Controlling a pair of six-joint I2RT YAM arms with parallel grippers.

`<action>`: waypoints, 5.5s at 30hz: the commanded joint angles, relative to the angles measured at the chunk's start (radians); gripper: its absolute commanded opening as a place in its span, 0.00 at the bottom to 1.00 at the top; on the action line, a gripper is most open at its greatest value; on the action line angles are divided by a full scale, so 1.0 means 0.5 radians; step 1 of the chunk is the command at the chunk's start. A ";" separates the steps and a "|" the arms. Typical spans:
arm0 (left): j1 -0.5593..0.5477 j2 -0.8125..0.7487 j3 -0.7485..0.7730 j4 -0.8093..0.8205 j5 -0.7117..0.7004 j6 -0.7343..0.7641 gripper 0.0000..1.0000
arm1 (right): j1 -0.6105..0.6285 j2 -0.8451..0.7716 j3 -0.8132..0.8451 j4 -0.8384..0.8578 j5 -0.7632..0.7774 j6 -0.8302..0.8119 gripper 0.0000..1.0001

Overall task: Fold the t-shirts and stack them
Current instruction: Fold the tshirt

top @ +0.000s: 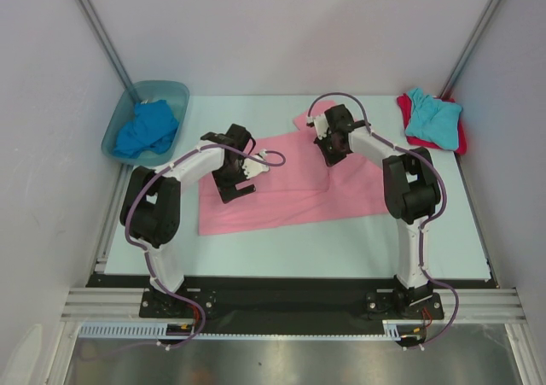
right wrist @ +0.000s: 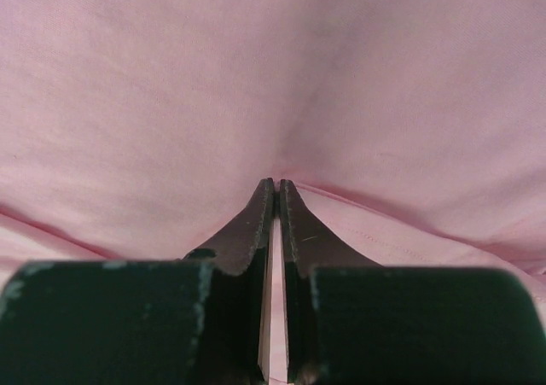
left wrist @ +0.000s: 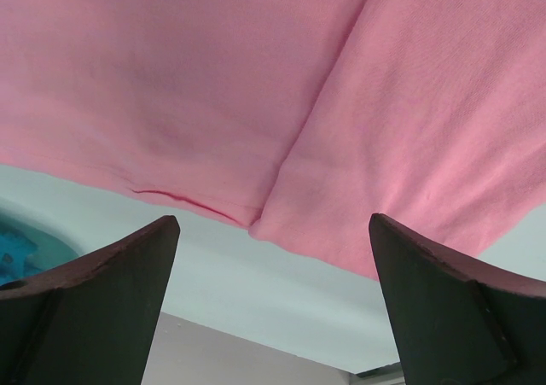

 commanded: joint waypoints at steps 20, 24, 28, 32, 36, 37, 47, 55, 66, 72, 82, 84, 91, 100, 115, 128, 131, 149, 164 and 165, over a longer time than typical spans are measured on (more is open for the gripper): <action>-0.023 0.021 0.072 -0.015 0.052 -0.041 1.00 | 0.020 -0.144 0.136 0.061 0.016 -0.007 0.00; -0.023 0.028 0.081 -0.015 0.052 -0.041 1.00 | 0.026 -0.128 0.136 0.061 0.028 -0.014 0.00; -0.023 0.028 0.085 -0.015 0.045 -0.038 1.00 | 0.029 -0.140 0.118 0.058 0.000 -0.023 0.00; -0.023 0.031 0.091 -0.015 0.048 -0.041 1.00 | 0.039 -0.131 0.118 0.055 0.009 -0.032 0.00; -0.023 0.031 0.091 -0.018 0.045 -0.038 1.00 | 0.042 -0.125 0.112 0.049 0.031 -0.035 0.01; -0.023 0.028 0.091 -0.018 0.045 -0.038 1.00 | 0.042 -0.122 0.109 0.049 0.034 -0.038 0.03; -0.023 0.025 0.082 -0.015 0.027 -0.028 1.00 | 0.048 -0.260 0.017 0.187 0.267 -0.038 0.71; -0.023 -0.012 0.075 -0.008 0.018 -0.016 1.00 | -0.041 -0.285 -0.182 0.230 0.482 -0.054 0.22; -0.033 -0.074 -0.176 0.243 -0.059 -0.016 1.00 | -0.348 -0.254 -0.290 0.181 0.460 0.026 0.00; -0.033 -0.098 -0.225 0.216 0.002 -0.013 1.00 | -0.449 -0.334 -0.385 0.144 0.439 0.026 0.00; -0.033 -0.144 -0.271 0.065 0.064 0.067 1.00 | -0.627 -0.487 -0.517 -0.009 0.411 -0.075 0.00; -0.033 -0.169 -0.271 0.059 0.076 0.073 1.00 | -0.667 -0.557 -0.538 -0.077 0.390 -0.084 0.00; -0.033 -0.157 -0.265 0.028 0.113 0.054 1.00 | -0.679 -0.876 -0.646 -0.285 0.298 -0.115 0.00; -0.033 -0.061 -0.274 0.035 0.119 0.091 1.00 | -0.679 -1.021 -0.818 -0.552 0.203 -0.299 0.00; -0.036 -0.003 -0.204 0.028 0.110 0.103 1.00 | -0.682 -0.942 -0.925 -0.592 0.147 -0.351 0.00; -0.036 0.000 -0.207 0.035 0.095 0.116 1.00 | -0.774 -0.662 -0.990 -0.301 0.181 -0.324 0.00; -0.036 0.003 -0.256 0.062 0.064 0.128 1.00 | -0.814 -0.604 -0.989 -0.276 0.181 -0.317 0.00; -0.036 0.104 -0.467 0.194 -0.123 0.177 1.00 | -0.977 -0.638 -0.996 -0.279 0.181 -0.400 0.00; -0.020 0.181 -0.529 0.222 -0.320 0.257 1.00 | -1.004 -0.662 -0.996 -0.289 0.181 -0.400 0.00; -0.020 0.187 -0.526 0.222 -0.323 0.257 1.00 | -1.004 -0.665 -0.996 -0.295 0.181 -0.397 0.00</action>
